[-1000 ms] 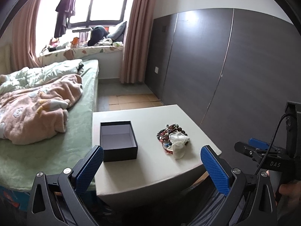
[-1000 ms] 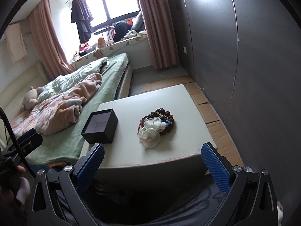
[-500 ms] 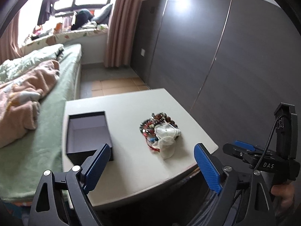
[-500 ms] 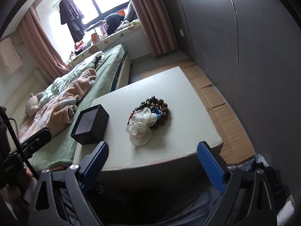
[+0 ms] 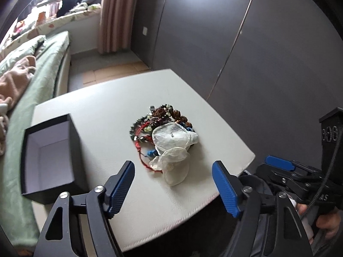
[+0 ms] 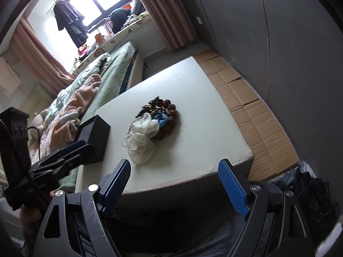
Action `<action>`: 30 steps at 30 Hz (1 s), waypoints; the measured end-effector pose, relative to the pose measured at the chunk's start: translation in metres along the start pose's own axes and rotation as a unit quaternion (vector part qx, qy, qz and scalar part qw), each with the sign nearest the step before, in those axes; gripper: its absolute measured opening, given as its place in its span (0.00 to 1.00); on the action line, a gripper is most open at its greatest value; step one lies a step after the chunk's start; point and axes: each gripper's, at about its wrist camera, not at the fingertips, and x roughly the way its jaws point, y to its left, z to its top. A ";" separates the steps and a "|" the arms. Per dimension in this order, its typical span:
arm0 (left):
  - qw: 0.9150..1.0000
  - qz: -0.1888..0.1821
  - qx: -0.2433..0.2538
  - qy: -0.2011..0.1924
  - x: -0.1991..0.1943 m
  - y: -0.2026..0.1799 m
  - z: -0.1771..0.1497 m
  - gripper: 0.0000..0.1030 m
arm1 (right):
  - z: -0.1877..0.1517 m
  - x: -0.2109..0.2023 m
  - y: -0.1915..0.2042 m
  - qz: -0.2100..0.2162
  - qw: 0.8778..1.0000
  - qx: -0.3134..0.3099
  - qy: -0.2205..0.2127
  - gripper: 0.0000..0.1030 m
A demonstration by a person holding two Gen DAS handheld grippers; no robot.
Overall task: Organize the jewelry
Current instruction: 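Reach the left tool into the pile and grasp the white cloth scrunchie, then carry the scrunchie into the box with left tool while right tool grasps blue strand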
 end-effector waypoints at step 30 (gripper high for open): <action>1.000 -0.014 0.015 0.014 0.033 0.014 0.023 0.00 | 0.008 0.016 -0.010 -0.020 1.000 0.024 0.004 0.82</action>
